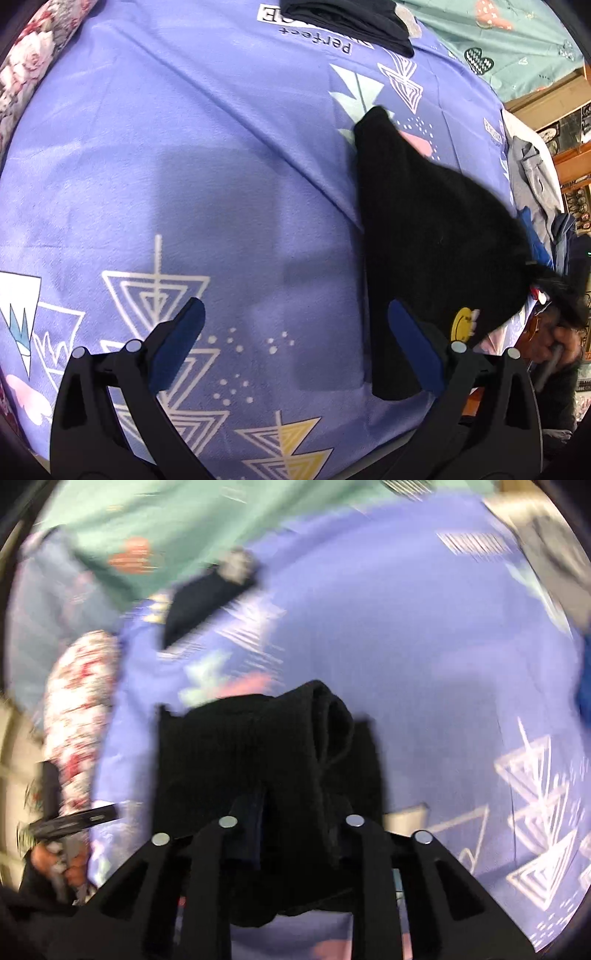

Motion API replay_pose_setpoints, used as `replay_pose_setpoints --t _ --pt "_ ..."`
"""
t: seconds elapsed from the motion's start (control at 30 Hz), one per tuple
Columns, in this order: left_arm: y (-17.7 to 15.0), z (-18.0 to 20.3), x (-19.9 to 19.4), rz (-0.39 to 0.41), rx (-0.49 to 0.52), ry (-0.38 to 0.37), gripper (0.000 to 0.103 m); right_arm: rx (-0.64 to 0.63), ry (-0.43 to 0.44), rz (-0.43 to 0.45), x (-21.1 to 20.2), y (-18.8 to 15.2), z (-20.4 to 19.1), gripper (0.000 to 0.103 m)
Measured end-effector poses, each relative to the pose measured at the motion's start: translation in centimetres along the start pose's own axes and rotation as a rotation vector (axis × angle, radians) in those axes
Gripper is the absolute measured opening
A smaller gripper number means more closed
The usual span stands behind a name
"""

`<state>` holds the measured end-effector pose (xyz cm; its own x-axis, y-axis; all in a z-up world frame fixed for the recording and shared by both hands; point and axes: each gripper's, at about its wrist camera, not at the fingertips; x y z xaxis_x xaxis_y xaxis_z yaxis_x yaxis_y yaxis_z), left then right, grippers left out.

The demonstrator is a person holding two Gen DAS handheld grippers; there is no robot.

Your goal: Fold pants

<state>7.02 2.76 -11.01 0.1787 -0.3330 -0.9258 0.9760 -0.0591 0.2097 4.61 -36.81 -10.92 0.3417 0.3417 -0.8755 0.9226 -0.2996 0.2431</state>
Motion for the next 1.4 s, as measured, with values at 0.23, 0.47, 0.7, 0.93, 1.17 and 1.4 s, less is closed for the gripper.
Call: replay_pose_setpoints --t 0.23,0.47,0.7,0.93,1.17,1.4 --pt "1.0 2.7 0.3 0.002 0.088 0.000 0.100 0.015 -0.083 0.064 -1.2 -0.1 0.3 0.073" --pt "4.4 5.4 1.4 0.029 0.123 0.040 0.101 -0.062 0.037 0.139 -2.8 1.9 -3.2 0.019" --pt "8.2 7.0 7.0 -0.064 0.061 0.118 0.101 -0.030 -0.009 0.047 3.0 3.6 -3.2 0.006" --pt "7.7 6.8 7.0 -0.105 0.058 0.111 0.101 0.028 0.102 0.062 -1.0 2.7 -2.3 0.010" --pt "4.1 6.3 5.9 -0.111 0.048 0.034 0.101 -0.037 0.069 -0.066 -1.2 -3.0 -0.8 0.022" --pt "3.4 5.9 5.8 -0.138 0.020 -0.011 0.101 0.013 0.168 0.012 -3.4 -2.2 -0.6 0.055"
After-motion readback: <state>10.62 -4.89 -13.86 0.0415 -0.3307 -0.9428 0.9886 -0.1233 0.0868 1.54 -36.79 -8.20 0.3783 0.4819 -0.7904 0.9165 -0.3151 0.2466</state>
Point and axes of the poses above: each gripper's, at about its wrist camera, not at the fingertips, and x roughly the way its jaws point, z to its right, y to its top, and after that the axes turned 7 degrees about x, right-handed
